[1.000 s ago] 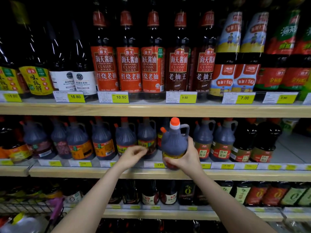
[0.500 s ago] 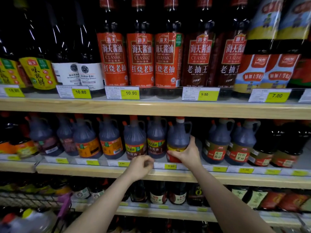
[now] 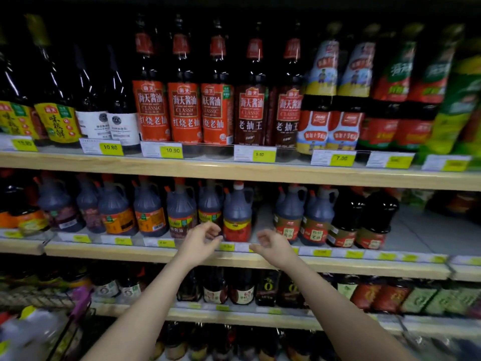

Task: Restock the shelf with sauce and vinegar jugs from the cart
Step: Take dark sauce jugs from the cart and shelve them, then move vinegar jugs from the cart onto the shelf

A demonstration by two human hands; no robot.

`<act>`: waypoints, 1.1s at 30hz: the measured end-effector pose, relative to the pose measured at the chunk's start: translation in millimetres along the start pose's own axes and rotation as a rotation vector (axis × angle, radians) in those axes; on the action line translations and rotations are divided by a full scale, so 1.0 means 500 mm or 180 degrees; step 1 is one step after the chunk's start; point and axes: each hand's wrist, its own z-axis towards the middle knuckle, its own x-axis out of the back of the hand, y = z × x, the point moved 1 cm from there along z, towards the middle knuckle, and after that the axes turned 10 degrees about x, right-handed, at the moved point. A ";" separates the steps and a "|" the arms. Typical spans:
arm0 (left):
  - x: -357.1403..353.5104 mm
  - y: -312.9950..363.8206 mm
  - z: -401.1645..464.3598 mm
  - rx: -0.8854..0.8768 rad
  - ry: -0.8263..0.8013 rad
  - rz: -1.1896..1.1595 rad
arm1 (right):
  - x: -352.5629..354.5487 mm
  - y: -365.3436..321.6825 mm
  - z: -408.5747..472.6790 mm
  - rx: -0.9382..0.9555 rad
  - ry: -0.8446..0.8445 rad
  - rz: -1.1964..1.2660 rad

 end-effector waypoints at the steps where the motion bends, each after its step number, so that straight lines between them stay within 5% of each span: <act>1: -0.003 0.009 -0.021 0.0012 -0.0041 -0.0087 | 0.010 -0.001 -0.019 0.0014 -0.0095 -0.0013; 7: 0.023 0.039 -0.145 0.0235 -0.0276 -0.0269 | 0.065 -0.065 -0.114 -0.0146 -0.0900 0.0177; 16: 0.147 0.039 -0.273 0.0299 -0.0273 -0.0270 | 0.038 -0.198 -0.237 -0.0128 -0.1024 0.0539; 33: 0.542 -0.393 -0.789 0.1087 0.0419 -0.0183 | -0.433 -0.555 -0.408 0.0254 -0.1841 0.0729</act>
